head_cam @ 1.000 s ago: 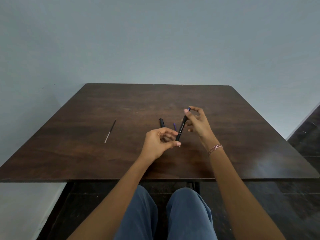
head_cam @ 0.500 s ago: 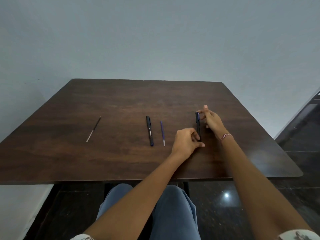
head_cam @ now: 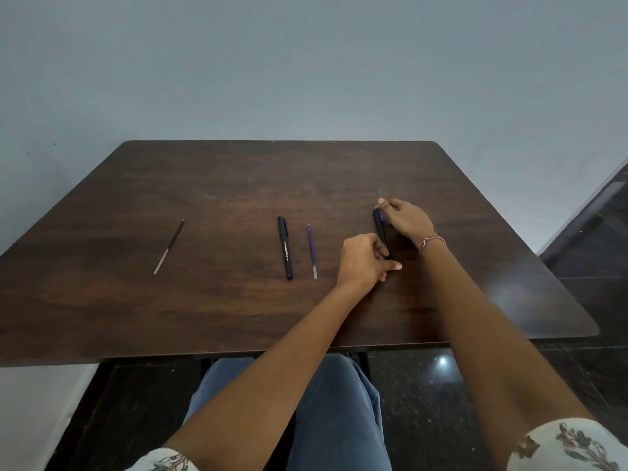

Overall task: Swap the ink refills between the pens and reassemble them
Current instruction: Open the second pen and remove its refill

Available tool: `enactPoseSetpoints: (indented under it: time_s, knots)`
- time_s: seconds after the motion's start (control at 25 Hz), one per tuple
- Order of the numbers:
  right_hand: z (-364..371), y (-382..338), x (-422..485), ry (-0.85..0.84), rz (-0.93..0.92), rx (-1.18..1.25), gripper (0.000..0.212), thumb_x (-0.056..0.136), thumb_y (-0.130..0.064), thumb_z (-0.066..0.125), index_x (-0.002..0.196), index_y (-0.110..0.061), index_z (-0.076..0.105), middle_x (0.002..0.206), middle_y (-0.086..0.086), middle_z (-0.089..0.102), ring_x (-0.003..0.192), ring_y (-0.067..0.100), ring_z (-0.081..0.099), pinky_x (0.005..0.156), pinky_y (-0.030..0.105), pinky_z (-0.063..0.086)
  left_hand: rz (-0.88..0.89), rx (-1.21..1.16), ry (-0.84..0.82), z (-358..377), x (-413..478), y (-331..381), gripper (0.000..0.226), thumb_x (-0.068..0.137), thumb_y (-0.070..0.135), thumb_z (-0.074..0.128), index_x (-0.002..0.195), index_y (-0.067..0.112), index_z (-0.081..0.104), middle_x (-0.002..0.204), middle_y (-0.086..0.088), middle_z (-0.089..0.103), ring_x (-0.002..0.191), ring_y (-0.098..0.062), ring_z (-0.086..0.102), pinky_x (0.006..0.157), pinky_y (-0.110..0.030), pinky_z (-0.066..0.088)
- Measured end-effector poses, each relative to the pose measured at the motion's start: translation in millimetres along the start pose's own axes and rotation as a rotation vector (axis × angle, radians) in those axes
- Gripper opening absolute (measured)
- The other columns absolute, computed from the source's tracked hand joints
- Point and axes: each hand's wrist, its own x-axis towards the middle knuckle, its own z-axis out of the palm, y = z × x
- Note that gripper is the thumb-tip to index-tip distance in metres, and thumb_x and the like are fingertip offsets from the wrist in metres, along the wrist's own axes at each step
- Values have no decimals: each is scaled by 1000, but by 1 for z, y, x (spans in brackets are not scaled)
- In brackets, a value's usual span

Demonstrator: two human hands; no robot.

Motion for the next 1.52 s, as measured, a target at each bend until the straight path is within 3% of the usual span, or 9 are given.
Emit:
enactPoseSetpoints:
  time_s: [0.36, 0.48, 0.6, 0.76, 1.0, 1.08, 1.2, 1.32, 1.52]
  knots:
    - [1, -1, -4, -9, 76, -3, 48, 95, -58, 29, 94, -15, 50, 77, 0, 56, 82, 23, 53, 72, 32, 38, 11, -12, -1, -3, -8, 3, 44, 63, 20, 86, 94, 8, 56, 55, 1, 61, 39, -5, 55, 54, -22, 50]
    - [0, 1, -4, 9, 110, 147, 51, 95, -56, 33, 99, -11, 56, 84, 3, 63, 74, 21, 58, 74, 36, 50, 64, -77, 8, -10, -17, 4, 46, 66, 24, 83, 101, 11, 56, 57, 3, 60, 39, -4, 54, 52, -20, 50]
    - [-6, 0, -4, 12, 178, 398, 47, 97, -47, 39, 108, -7, 60, 75, 0, 59, 67, 10, 52, 55, 24, 47, 166, -102, 96, -27, -20, 7, 44, 70, 31, 80, 105, 15, 58, 64, 1, 63, 50, -5, 57, 55, -20, 52]
    - [-14, 3, -2, 109, 229, 379, 46, 97, -47, 40, 98, -8, 65, 78, 8, 60, 66, 18, 53, 58, 28, 47, 231, -60, 266, -63, -21, -5, 41, 69, 37, 80, 101, 21, 61, 69, 6, 64, 61, -1, 58, 62, -12, 49]
    - [-17, -40, -1, 304, 154, 281, 33, 94, -30, 51, 103, -3, 68, 101, 15, 68, 99, 30, 61, 87, 31, 45, 174, 187, 353, -102, -27, -42, 56, 63, 49, 79, 110, 27, 58, 102, 7, 59, 100, -13, 52, 84, -33, 50]
    - [-6, -70, -6, 278, 74, 367, 28, 91, -24, 57, 105, -3, 68, 96, 13, 70, 85, 27, 66, 84, 35, 54, 107, 251, 290, -110, -32, -51, 67, 60, 52, 80, 117, 25, 54, 117, 1, 53, 116, -19, 43, 94, -41, 46]
    - [19, -113, -24, 97, -22, 440, 22, 91, -16, 60, 106, -1, 67, 83, 7, 65, 58, 10, 60, 65, 21, 57, 17, 330, 230, -123, -38, -58, 81, 58, 55, 80, 125, 23, 48, 129, -6, 42, 126, -25, 33, 101, -48, 40]
    - [44, -145, -40, -77, -135, 291, 20, 90, -17, 62, 104, -3, 64, 90, 5, 65, 66, 12, 64, 70, 22, 56, -54, 360, 173, -132, -39, -62, 87, 55, 53, 83, 127, 23, 44, 133, -8, 35, 128, -28, 29, 103, -48, 35]
    - [76, -163, -52, -101, -195, -55, 32, 85, -27, 66, 104, -1, 63, 102, 17, 69, 100, 30, 64, 86, 35, 52, -28, 284, 124, -138, -40, -72, 73, 55, 40, 87, 114, 20, 50, 113, -3, 43, 117, -24, 40, 98, -47, 41]
